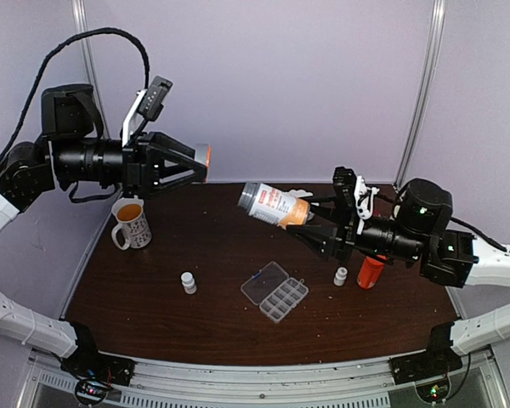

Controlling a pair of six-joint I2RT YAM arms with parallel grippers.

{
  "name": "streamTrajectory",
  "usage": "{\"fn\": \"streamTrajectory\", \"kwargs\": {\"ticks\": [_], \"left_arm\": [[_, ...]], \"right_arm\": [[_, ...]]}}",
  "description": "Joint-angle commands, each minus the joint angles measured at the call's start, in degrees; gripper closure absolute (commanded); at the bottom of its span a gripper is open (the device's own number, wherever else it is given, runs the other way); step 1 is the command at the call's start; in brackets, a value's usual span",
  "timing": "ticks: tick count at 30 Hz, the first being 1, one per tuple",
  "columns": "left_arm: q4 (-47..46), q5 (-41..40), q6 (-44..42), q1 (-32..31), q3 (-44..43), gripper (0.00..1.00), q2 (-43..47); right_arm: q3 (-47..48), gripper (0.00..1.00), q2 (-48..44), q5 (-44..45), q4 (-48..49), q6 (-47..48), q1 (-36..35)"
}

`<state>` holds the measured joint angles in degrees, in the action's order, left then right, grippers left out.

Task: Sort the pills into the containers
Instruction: Place the lid of the pill bottle at the center of the board.

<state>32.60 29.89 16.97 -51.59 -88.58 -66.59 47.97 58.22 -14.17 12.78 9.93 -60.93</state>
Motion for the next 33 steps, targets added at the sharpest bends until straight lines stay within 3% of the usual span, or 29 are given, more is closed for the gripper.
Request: {"fn": "streamTrajectory", "kwargs": {"ticks": [1, 6, 8, 12, 19, 24, 33], "left_arm": [[6.97, -10.11, 1.37, -0.17, -0.78, 0.81, -0.32], [13.19, -23.95, 1.06, 0.53, 0.65, 0.84, -1.95], [13.73, -26.55, 0.71, 1.01, 2.09, 0.89, -2.44], [13.59, -32.06, 0.31, 1.85, 5.28, 0.90, -3.58], [10.76, -33.94, 0.42, 3.70, 10.57, 0.87, -7.70], [10.11, -36.35, 1.18, 3.87, 11.12, 0.92, -15.17], [4.93, -36.07, 3.26, 3.87, 12.18, 0.91, -26.25]], "right_arm": [[-2.05, 1.00, -2.66, 3.53, 4.90, -4.17, 0.28], [-4.20, 1.00, -3.73, 6.61, 2.81, -12.08, 0.37], [-6.52, 1.00, -4.62, 6.05, 3.80, -14.63, 0.37], [-12.29, 1.00, -7.25, 7.22, 9.35, -19.84, 0.41], [-19.05, 1.00, -9.99, 8.66, 11.44, -24.70, 0.55], [-24.80, 1.00, -13.25, 8.90, 12.57, -26.25, 0.55], [-31.03, 1.00, -17.36, 12.73, 10.01, -28.99, 0.55]]}}
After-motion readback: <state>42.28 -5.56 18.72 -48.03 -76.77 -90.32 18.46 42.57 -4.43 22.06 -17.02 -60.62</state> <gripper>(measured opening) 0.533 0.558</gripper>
